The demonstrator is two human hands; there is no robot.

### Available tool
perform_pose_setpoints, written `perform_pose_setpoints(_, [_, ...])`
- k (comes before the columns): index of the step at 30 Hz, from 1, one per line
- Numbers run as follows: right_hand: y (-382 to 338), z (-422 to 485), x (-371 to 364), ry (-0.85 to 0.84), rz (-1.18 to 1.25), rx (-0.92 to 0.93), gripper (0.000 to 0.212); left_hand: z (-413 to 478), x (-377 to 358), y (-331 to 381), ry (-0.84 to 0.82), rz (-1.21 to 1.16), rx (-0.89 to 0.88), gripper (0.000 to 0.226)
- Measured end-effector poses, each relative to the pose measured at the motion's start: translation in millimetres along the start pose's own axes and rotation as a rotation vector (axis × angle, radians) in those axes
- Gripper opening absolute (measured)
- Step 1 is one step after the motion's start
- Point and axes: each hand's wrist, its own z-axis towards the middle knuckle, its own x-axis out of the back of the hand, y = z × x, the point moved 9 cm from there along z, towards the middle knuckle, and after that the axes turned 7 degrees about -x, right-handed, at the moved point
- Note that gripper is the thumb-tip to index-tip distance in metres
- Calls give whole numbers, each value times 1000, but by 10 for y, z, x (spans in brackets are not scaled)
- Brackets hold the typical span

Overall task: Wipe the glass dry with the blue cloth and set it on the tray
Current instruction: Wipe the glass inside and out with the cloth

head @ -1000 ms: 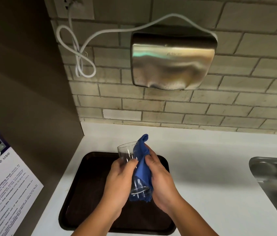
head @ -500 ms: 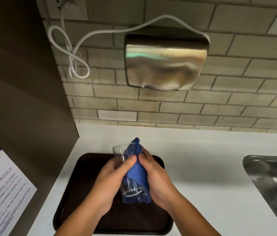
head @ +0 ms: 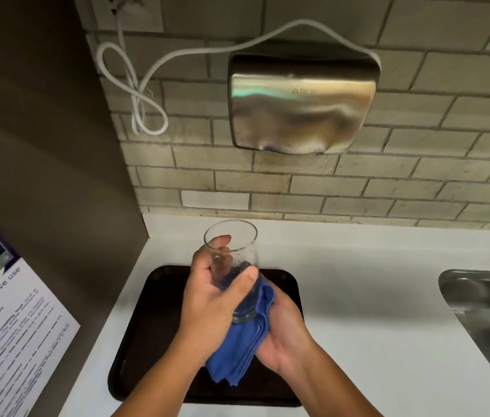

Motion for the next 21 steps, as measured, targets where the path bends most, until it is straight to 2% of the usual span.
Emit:
perform_pose_setpoints(3, [31,-10,-3,-15,67,-5,47,11,-34,70,-65,110,-100,76])
perform_pose_setpoints(6, [106,4,134,68,11,-1,49,80,44,55,-45,207,-100,75])
perform_pose_setpoints(9, [73,-1,318,210,-118,103,44,126,179,-113,31,68,23,66])
perform_pose_setpoints(13, [-107,-135,173,247,-403,302,39,90,273,-328,133,-131,199,86])
perform_pose_setpoints(15, [-188,-189,33,197,-537,362,39,50,286,-392,199,-244,285,77])
perform_pose_setpoints(18, [-250,-230,-73,112,-741,430,45,38,217,-425,161,-308,353,39])
perform_pose_setpoints(21, [-328,-283,-195,36,-968,518,53,18,139,-417,80,-346,396,46])
